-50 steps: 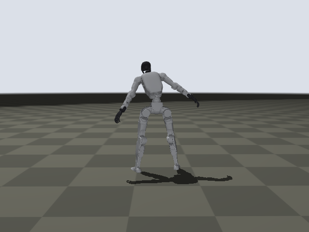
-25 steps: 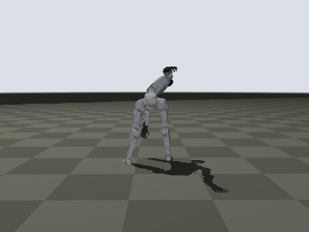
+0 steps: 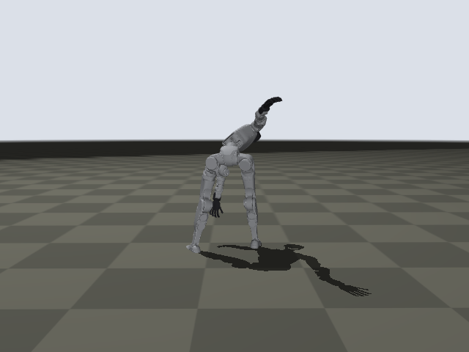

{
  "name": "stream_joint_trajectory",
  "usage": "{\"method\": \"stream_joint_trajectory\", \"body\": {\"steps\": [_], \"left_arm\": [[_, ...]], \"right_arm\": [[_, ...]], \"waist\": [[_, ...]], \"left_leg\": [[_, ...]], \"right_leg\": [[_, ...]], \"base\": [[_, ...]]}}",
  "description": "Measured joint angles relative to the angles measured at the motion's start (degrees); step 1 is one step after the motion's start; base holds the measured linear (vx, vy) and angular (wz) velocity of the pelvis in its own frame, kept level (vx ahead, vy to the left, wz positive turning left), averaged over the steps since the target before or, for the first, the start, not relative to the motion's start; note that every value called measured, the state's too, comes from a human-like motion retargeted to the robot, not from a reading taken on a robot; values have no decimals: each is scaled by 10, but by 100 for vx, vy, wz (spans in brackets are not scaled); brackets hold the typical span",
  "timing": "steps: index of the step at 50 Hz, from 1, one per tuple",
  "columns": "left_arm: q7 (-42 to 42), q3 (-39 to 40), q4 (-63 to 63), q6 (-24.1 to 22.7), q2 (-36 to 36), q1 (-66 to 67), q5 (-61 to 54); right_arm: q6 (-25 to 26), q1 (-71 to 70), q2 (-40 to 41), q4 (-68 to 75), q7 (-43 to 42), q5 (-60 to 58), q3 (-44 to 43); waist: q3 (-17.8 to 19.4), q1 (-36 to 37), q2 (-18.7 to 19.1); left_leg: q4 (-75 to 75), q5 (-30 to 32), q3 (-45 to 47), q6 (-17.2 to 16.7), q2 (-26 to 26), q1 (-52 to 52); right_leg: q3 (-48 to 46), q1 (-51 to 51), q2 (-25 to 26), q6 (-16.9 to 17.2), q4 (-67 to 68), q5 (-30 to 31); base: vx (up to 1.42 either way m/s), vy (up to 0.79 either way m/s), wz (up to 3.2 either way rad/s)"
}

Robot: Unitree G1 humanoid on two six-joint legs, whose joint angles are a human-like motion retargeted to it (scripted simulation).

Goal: Upper body actions

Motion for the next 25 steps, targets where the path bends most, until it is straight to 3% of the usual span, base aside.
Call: {"method": "stream_joint_trajectory", "body": {"steps": [6,10,13,20,25], "left_arm": [[-24,-26,-13,54,25,138,1],[-29,-7,8,74,18,245,-37],[-19,-7,76,87,8,325,-88],[8,83,90,78,-56,573,-28],[-11,184,110,84,-84,629,0]], "right_arm": [[4,0,-65,-21,-3,-106,-28],[72,-8,-109,-46,53,-241,-37],[121,-26,-137,-64,50,-333,-18],[151,-27,-164,-90,-12,-432,18],[171,12,-164,-98,-19,-434,5]], "waist": [[0,92,68],[0,163,121],[0,215,151],[0,380,229],[0,507,282]], "left_leg": [[3,8,-45,4,-12,44],[4,12,-72,2,-19,81],[6,13,-91,2,-28,113],[13,16,-137,3,-66,151],[19,29,-194,2,-124,144]], "right_leg": [[-51,96,-32,1,-3,-17],[-92,172,-53,3,-7,-32],[-120,230,-71,5,-7,-44],[-193,337,-126,19,-2,-78],[-280,404,-188,27,0,-100]], "base": [[4,3,87],[11,9,93],[20,10,93],[11,3,110],[12,-20,180]]}}
